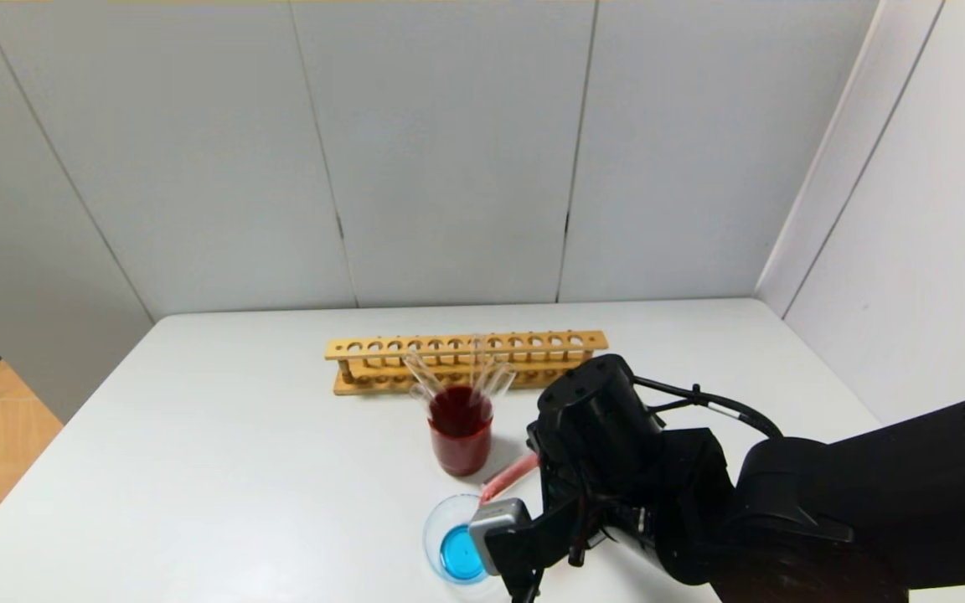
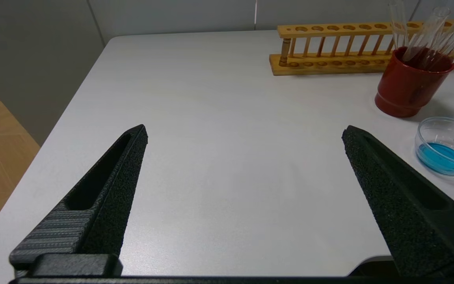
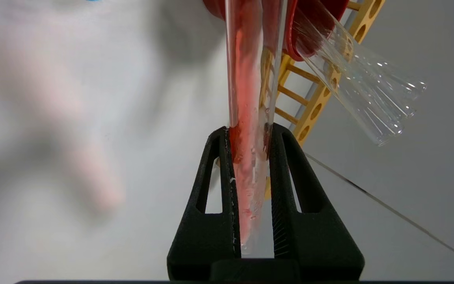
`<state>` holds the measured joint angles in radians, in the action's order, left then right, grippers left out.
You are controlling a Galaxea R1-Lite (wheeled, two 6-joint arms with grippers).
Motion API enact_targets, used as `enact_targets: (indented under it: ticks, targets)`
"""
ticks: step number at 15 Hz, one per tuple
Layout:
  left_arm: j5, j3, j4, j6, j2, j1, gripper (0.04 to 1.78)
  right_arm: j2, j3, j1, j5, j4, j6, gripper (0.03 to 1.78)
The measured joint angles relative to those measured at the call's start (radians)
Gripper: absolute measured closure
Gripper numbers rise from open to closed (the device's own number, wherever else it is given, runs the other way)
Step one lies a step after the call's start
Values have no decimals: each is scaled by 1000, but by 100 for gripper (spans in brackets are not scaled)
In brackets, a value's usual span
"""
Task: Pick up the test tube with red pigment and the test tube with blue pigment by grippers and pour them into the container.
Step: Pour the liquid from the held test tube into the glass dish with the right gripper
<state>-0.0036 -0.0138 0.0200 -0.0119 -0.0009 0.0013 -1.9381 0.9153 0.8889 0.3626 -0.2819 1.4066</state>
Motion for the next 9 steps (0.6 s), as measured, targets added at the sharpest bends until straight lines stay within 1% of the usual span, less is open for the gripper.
enact_targets:
  ticks: [5,9]
  targets:
    - [-1,0,0,0,0,0,7,-10,13,0,3,0,3,149]
    - [0,0,0,0,0,0,7,-13,27,0,28,0,40,149]
